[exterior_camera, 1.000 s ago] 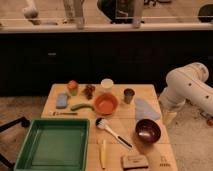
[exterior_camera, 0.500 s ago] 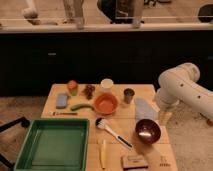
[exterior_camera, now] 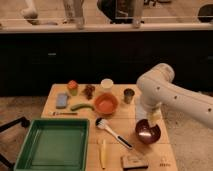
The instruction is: Place sponge in purple bowl
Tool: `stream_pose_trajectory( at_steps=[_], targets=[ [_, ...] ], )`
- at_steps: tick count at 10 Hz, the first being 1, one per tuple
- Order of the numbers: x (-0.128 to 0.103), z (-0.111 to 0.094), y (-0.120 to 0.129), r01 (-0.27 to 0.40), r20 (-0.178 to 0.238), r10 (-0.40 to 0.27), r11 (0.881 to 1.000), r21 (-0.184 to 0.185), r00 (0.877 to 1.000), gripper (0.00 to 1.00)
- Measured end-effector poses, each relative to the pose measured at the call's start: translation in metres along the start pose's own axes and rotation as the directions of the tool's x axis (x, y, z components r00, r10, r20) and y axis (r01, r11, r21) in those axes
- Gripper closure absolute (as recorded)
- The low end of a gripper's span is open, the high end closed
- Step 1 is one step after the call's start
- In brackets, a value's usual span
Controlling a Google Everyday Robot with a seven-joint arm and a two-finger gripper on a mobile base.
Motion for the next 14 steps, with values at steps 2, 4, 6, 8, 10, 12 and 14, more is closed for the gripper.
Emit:
stream_pose_trajectory(
  at_steps=[2,4,6,8,10,12,14],
  targets=[
    [-0.028,-0.001,-0.010,0.080,-0.014,-0.080,0.997,-0.014,0.997,0.20],
    [-0.054,0.000,-0.018,0.164,-0.022,-0.165,0.986,-0.031,0.986,0.20],
    [-0.066,0.000,-0.023,0.209,-0.037,-0.211,0.977,-0.039,0.977,0.20],
    [-0.064,0.001,-0.021,0.205,-0.038,-0.207,0.978,-0.040,0.978,0.20],
    [-0.065,0.000,-0.022,0.207,-0.038,-0.208,0.978,-0.039,0.977,0.20],
    [-0.065,0.000,-0.023,0.207,-0.037,-0.208,0.978,-0.038,0.977,0.20],
    [-0.071,-0.003,-0.024,0.254,-0.044,-0.255,0.967,-0.017,0.966,0.20]
  ],
)
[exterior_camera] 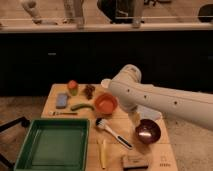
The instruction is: Place sponge in purple bowl
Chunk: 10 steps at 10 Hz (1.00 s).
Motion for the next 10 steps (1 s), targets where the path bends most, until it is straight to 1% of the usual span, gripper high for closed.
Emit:
stream_pose_trajectory(
  at_steps=[2,3,4,5,6,7,8,9,10],
  targets=[
    [-0.021,-0.007,-0.015,0.079,-0.010,-0.078,0.996,0.029,0.997,0.20],
    [-0.038,-0.014,-0.026,0.138,-0.018,-0.137,0.989,0.046,0.990,0.20],
    [-0.054,-0.019,-0.038,0.200,-0.026,-0.199,0.978,0.065,0.980,0.20],
    [-0.066,-0.023,-0.048,0.261,-0.036,-0.259,0.962,0.082,0.965,0.20],
    [-0.072,-0.026,-0.053,0.313,-0.051,-0.309,0.946,0.089,0.950,0.20],
    [-0.078,-0.028,-0.060,0.355,-0.078,-0.349,0.931,0.088,0.934,0.20],
    [-0.086,-0.030,-0.069,0.383,-0.094,-0.375,0.919,0.096,0.922,0.20],
    [-0.099,-0.033,-0.081,0.429,-0.116,-0.418,0.898,0.098,0.901,0.20],
    [-0.107,-0.035,-0.090,0.460,-0.125,-0.448,0.883,0.097,0.885,0.20]
  ],
)
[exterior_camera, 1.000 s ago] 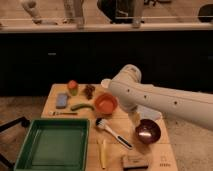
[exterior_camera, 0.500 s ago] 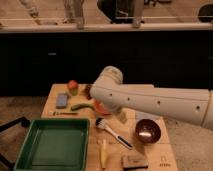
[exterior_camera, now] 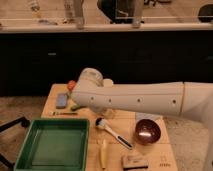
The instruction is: Place sponge in purple bowl
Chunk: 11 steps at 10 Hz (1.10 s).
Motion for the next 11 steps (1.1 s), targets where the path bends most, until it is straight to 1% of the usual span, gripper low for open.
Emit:
stream_pose_trajectory(
  at_steps=[2,3,5,11],
  targets=[
    [-0.002,-0.001,-0.015,0.043,-0.004,-0.043,0.999,0.002,0.999,0.20],
    [-0.007,-0.003,-0.033,0.075,-0.004,-0.075,0.997,0.013,0.997,0.20],
    [-0.013,-0.005,-0.049,0.105,-0.004,-0.105,0.994,0.019,0.994,0.20],
    [-0.012,-0.004,-0.048,0.105,-0.004,-0.105,0.994,0.017,0.995,0.20]
  ],
)
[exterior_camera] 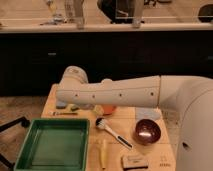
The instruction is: Place sponge in purple bowl
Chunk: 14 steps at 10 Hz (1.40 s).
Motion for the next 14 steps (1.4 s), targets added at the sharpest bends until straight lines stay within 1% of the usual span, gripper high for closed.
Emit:
stream_pose_trajectory(
  at_steps=[2,3,4,6,7,8,10,11,12,14],
  targets=[
    [0.004,0.001,-0.004,0.012,0.003,-0.012,1.000,0.010,1.000,0.20],
    [0.006,0.002,-0.017,0.036,0.006,-0.036,0.999,0.023,0.999,0.20],
    [0.008,0.003,-0.031,0.067,0.006,-0.067,0.997,0.026,0.998,0.20],
    [0.012,0.003,-0.065,0.153,0.010,-0.153,0.988,0.028,0.988,0.20],
    [0.015,0.004,-0.081,0.196,0.015,-0.197,0.980,0.033,0.980,0.20],
    [0.018,0.006,-0.092,0.231,0.021,-0.232,0.972,0.035,0.972,0.20],
    [0.021,0.009,-0.102,0.267,0.032,-0.268,0.963,0.034,0.963,0.20],
    [0.022,0.012,-0.112,0.285,0.038,-0.286,0.958,0.032,0.957,0.20],
    [0.023,0.016,-0.122,0.309,0.045,-0.309,0.951,0.024,0.950,0.20],
    [0.025,0.025,-0.136,0.331,0.058,-0.331,0.944,0.012,0.942,0.20]
  ],
)
